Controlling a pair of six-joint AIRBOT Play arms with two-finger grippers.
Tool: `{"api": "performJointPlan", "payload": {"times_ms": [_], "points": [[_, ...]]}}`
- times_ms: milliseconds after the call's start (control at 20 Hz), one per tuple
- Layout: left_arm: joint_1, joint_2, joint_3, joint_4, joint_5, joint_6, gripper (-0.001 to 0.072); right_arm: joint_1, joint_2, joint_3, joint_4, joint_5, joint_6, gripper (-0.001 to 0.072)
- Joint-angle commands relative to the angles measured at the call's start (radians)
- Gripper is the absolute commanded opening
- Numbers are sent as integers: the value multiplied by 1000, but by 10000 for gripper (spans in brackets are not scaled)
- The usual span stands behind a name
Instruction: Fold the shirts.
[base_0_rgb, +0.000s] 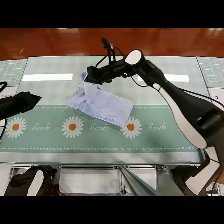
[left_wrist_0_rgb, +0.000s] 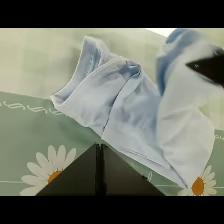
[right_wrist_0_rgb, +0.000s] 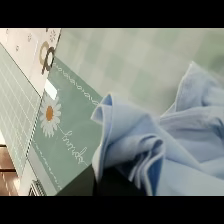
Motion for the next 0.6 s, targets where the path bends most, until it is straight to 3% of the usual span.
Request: {"api": "performJointPlan", "payload": {"times_ms": [0, 100, 150, 200, 250, 400, 550], "points": [[14, 8, -31, -7, 5, -5, 15, 16, -118, 102, 57, -6, 18, 31], [14, -16, -31, -7, 5, -5, 15, 16, -148, 114, 95, -17, 15, 32], [14, -29, -31, -7, 5, -1, 15, 21, -158, 114, 114, -27, 9, 90], [14, -45, -31, -8, 5, 1, 15, 24, -169, 114, 126, -32, 8, 349], [14, -63, -31, -8, 5, 6, 15, 30, -174, 114, 131, -23, 4, 411], [14, -116, -27, -9, 75, 15, 15, 2, -161, 114, 108, 139, 11, 409], [14, -120, 51, -49, 183, 40, 15, -151, -72, 114, -179, 502, 94, 407]]}}
